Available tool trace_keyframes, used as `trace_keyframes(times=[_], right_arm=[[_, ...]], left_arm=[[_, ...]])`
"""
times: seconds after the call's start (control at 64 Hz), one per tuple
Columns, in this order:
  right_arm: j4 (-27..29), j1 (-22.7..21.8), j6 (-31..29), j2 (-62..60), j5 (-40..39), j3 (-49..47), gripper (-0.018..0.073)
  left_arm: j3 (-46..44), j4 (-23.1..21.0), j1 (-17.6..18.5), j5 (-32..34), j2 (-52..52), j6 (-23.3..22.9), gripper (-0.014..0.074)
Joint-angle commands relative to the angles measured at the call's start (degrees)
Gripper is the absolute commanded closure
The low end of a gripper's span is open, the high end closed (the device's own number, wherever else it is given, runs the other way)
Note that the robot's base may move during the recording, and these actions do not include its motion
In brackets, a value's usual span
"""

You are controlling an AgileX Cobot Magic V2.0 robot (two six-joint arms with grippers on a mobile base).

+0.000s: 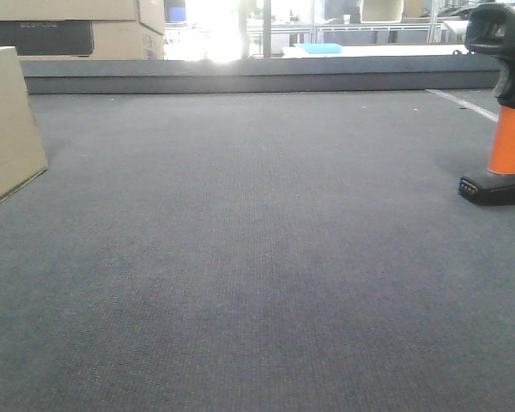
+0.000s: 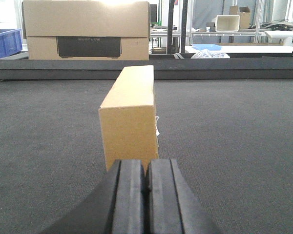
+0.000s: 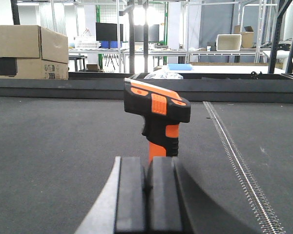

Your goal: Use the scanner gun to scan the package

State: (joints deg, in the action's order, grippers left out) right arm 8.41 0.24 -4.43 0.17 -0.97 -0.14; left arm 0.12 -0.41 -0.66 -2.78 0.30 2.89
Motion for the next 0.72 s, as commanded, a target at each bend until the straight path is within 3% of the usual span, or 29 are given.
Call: trace_keyframes(times=[0.0, 0.703], right_arm=[[0.01, -0.24, -0.18, -0.17, -0.71, 0.14, 0.0721], [0.01, -0.24, -0.18, -0.17, -0.71, 0.14, 0.0721]], left_arm=[[-0.12, -0.49, 0.42, 1.2, -0.3, -0.39, 0.0707], [-0.12, -0.49, 0.42, 1.2, -0.3, -0.39, 0.0707]])
